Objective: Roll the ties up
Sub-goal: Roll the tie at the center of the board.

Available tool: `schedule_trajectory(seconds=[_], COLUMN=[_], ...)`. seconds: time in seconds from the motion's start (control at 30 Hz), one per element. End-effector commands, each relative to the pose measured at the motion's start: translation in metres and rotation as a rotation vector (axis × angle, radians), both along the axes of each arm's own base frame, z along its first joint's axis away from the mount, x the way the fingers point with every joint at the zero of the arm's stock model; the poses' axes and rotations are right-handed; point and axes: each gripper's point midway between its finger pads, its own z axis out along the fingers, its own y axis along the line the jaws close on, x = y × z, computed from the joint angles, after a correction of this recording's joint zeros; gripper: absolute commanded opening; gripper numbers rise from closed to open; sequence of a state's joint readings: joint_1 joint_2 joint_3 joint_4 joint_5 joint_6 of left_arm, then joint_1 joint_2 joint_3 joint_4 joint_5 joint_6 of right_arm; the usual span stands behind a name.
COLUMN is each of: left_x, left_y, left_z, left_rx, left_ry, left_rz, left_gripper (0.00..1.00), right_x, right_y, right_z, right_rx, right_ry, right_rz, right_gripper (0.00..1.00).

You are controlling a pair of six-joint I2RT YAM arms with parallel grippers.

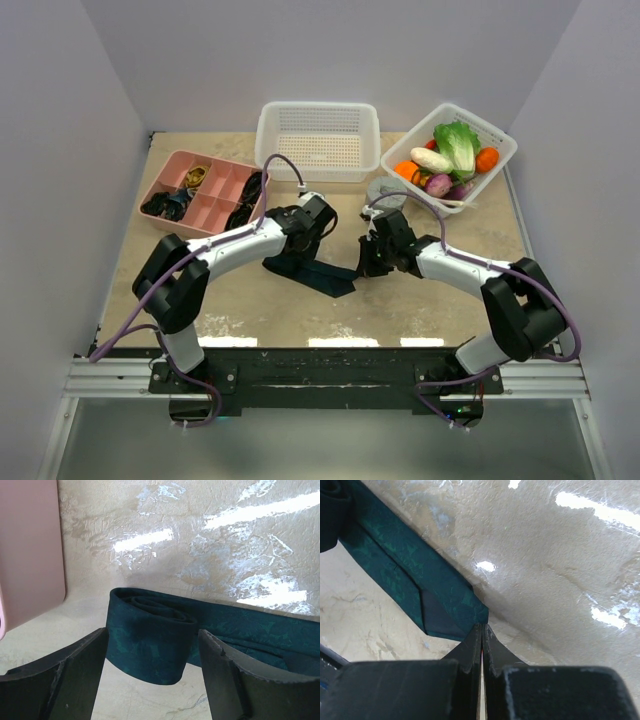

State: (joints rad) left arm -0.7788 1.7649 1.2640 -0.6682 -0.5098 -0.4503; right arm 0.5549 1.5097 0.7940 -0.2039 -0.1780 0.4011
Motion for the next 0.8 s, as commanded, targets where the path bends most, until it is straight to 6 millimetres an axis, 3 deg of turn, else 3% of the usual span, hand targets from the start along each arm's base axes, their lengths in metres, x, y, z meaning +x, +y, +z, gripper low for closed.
schedule_trajectory(seconds=[0.0, 0.1, 0.2, 0.27, 0.4, 0.43, 0.6, 0.67, 0.77], left_x=[0.009, 0.009, 0.011, 0.012, 0.014, 0.016, 0.018, 0.018, 0.02], left_y=[0.005, 0.007, 0.009, 0.011, 0.011, 0.013, 0.009, 0.01, 0.01], left_z=[0.011, 0.009, 0.01, 0.01, 0.013, 0.014, 0.023, 0.026, 0.032], left_rx=[-0.007, -0.005, -0.007, -0.009, -0.037, -0.046, -0.155, -0.222, -0.318], left_ry=[-0.053, -0.05, -0.052, -0.053, -0.056, -0.058, -0.052, -0.039, -0.035], left_rz=[0.022, 0.028, 0.036, 0.04, 0.038, 0.042, 0.019, 0.012, -0.002], left_gripper=[0.77, 0.77, 0.77, 0.77, 0.77, 0.77, 0.78, 0.78, 0.78], right_x=[-0.008, -0.012, -0.017, -0.018, -0.01, -0.008, 0.001, 0.002, -0.012], right_y=[0.005, 0.009, 0.012, 0.011, 0.01, 0.012, 0.022, 0.03, 0.056], right_z=[0.006, 0.011, 0.014, 0.015, 0.027, 0.032, 0.046, 0.049, 0.045], right_rx=[0.035, 0.059, 0.077, 0.072, 0.069, 0.074, 0.071, 0.057, 0.036], right_ry=[0.009, 0.007, 0.011, 0.007, -0.036, -0.048, -0.103, -0.119, -0.121], right_rz=[0.057, 0.09, 0.122, 0.133, 0.119, 0.118, 0.131, 0.148, 0.23], right_gripper=[0.01, 0.19, 0.28, 0.41, 0.5, 0.49, 0.14, 0.07, 0.0])
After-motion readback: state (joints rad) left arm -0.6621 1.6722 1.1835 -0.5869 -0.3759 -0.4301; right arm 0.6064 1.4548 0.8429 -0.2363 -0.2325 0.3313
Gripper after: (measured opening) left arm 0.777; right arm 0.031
